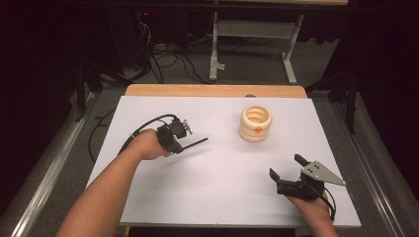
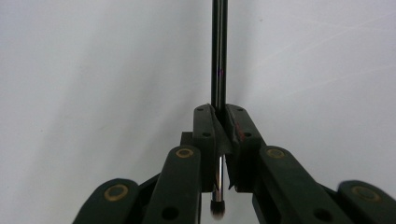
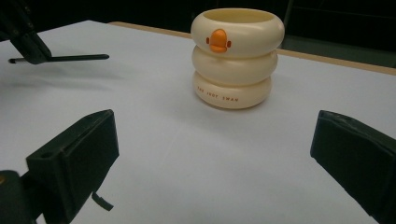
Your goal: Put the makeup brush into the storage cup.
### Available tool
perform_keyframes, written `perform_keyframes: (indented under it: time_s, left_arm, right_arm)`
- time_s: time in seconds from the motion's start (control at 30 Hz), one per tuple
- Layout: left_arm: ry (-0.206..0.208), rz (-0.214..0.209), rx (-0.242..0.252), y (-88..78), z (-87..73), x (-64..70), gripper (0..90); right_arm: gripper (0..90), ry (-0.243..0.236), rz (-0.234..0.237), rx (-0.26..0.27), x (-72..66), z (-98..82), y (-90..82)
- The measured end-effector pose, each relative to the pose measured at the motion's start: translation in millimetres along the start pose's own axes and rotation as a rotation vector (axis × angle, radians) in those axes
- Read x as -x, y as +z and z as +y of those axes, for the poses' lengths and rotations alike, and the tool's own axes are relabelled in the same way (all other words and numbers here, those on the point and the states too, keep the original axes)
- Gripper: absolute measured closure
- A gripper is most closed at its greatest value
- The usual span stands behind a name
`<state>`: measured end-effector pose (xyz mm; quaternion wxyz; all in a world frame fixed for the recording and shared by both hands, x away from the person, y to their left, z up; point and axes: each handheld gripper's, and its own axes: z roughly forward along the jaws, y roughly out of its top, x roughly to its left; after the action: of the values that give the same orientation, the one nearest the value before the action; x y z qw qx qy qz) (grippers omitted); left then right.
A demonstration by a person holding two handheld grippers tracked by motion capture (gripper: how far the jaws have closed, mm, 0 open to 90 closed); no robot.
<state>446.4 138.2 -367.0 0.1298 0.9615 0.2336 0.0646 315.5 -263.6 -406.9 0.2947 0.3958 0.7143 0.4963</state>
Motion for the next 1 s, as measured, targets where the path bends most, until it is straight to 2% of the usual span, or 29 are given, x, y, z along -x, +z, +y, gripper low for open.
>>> perform_keyframes:
  time_s: [0.2, 0.47, 0.53, 0.77, 1.0]
  left_arm:
    - [0.011, 0.0, 0.018, -10.9, 1.2, 12.0, 83.4]
    - [0.005, -0.007, 0.048, -24.4, 2.7, 19.8, 83.4]
    - [0.003, -0.013, 0.054, -26.5, 3.0, 21.7, 83.4]
    - [0.015, -0.011, 0.06, -29.9, 8.6, 30.7, 83.4]
    - [0.056, -0.018, 0.054, -30.4, 21.6, 50.1, 83.4]
  right_arm:
    - [2.5, -0.032, -0.001, 0.004, -3.5, 4.7, 1.1]
    - [2.5, -0.011, -0.008, 0.025, -4.9, 23.4, 0.0]
    - [2.5, -0.027, -0.019, 0.024, -4.2, 28.7, 1.4]
    - [2.5, -0.048, -0.038, 0.02, -1.1, 39.9, 15.7]
    - [2.7, -0.066, -0.072, 0.005, 3.1, 43.0, 33.9]
